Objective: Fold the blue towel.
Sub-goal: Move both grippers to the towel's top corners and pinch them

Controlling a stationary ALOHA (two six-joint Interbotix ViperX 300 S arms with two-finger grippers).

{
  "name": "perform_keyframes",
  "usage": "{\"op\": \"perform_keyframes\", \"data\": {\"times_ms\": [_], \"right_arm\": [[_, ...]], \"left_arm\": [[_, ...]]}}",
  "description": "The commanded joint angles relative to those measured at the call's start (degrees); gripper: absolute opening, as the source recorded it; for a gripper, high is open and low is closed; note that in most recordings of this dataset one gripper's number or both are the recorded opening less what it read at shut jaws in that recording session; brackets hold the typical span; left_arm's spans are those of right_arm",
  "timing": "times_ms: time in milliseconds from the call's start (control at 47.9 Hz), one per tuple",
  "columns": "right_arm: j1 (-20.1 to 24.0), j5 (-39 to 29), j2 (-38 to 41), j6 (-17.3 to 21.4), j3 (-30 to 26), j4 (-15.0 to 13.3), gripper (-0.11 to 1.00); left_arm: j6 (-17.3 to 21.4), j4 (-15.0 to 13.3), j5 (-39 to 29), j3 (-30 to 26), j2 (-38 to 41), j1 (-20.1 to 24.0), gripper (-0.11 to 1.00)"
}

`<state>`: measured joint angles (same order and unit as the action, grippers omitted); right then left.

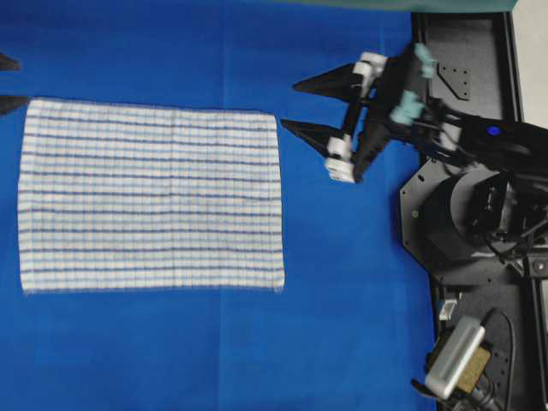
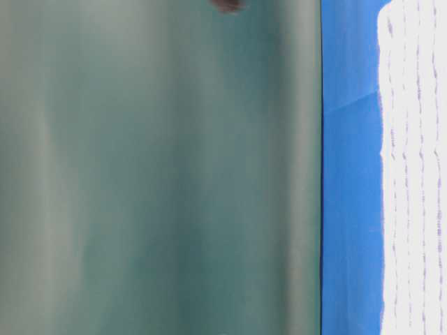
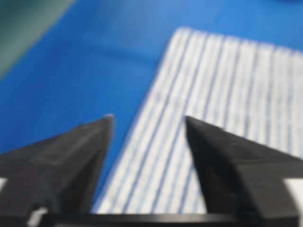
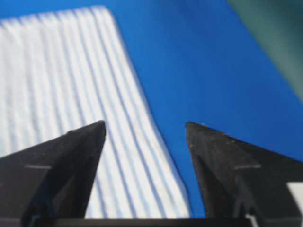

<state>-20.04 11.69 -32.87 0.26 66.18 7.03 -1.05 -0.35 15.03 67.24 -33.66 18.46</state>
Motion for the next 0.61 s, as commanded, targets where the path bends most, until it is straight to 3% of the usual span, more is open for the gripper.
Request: {"op": "perform_keyframes", "data": {"times_ms": [0,84,585], "right_arm": [[-1.9,1.1,4.4,-0.1,-1.6,0.1,0.78],[-3.0,2.0,8.5,-0.1,-1.9,0.1,0.77],[-5.2,13.1,27.2,-0.1,-2.5,0.2,0.76]], "left_arm": [[0.1,-0.1,0.8,-0.6,2.8,0.9,0.61],[0.1,-0.1,1.1,-0.4,6.4,1.9,0.70],[0.0,-0.1,11.8,0.9,25.2,5.2,0.67]]}}
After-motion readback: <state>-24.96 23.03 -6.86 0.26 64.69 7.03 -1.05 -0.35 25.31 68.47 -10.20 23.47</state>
